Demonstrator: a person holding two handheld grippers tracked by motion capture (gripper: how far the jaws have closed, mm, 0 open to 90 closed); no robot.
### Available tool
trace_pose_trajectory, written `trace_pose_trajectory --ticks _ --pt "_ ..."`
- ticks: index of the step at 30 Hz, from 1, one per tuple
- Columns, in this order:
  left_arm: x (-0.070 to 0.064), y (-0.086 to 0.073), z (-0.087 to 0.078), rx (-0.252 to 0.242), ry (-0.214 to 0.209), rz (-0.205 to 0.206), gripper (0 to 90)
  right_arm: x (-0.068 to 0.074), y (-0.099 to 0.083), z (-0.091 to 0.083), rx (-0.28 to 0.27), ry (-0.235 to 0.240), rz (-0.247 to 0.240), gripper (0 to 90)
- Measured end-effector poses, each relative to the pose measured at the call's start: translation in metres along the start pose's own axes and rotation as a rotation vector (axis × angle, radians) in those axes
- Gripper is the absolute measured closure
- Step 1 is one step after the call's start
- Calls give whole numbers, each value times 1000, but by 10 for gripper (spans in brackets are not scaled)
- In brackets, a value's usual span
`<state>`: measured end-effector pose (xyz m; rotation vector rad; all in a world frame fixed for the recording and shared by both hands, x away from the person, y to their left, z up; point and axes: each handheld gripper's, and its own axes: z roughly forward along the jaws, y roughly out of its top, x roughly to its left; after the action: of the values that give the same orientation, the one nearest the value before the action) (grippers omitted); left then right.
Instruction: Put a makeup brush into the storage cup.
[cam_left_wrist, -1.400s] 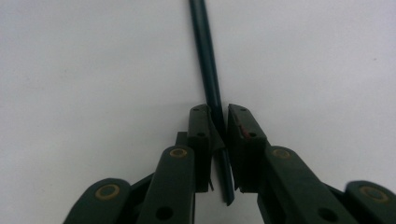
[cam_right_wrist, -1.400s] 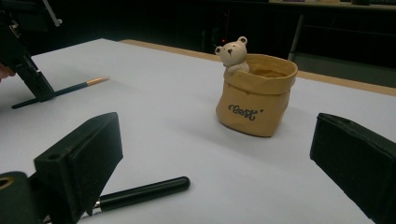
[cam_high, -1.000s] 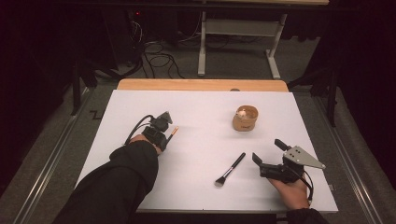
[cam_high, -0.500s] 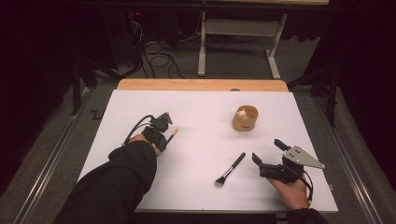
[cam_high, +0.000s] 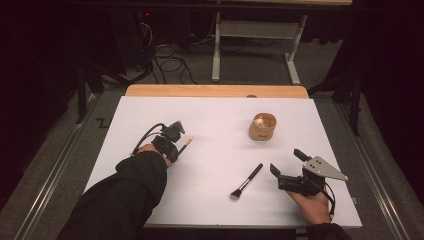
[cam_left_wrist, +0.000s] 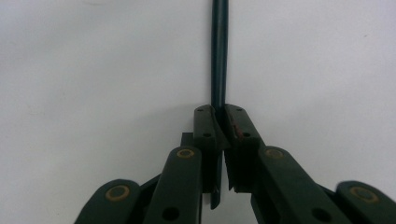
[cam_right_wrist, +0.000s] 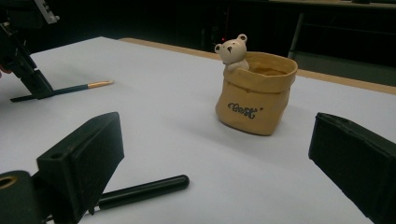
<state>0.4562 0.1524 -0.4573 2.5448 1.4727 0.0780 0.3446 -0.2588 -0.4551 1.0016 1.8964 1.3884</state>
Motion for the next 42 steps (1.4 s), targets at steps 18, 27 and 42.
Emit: trace_pose_trajectory --ticks 18,27,42 --pt "6 -5 -14 -75 -19 -12 845 0 0 0 0 -3 1 38" --pt "15 -16 -19 -142 -37 -43 845 0 0 0 -1 -2 2 38" --pt "31 -40 -20 -263 -35 -140 845 1 0 0 2 -3 -1 38"
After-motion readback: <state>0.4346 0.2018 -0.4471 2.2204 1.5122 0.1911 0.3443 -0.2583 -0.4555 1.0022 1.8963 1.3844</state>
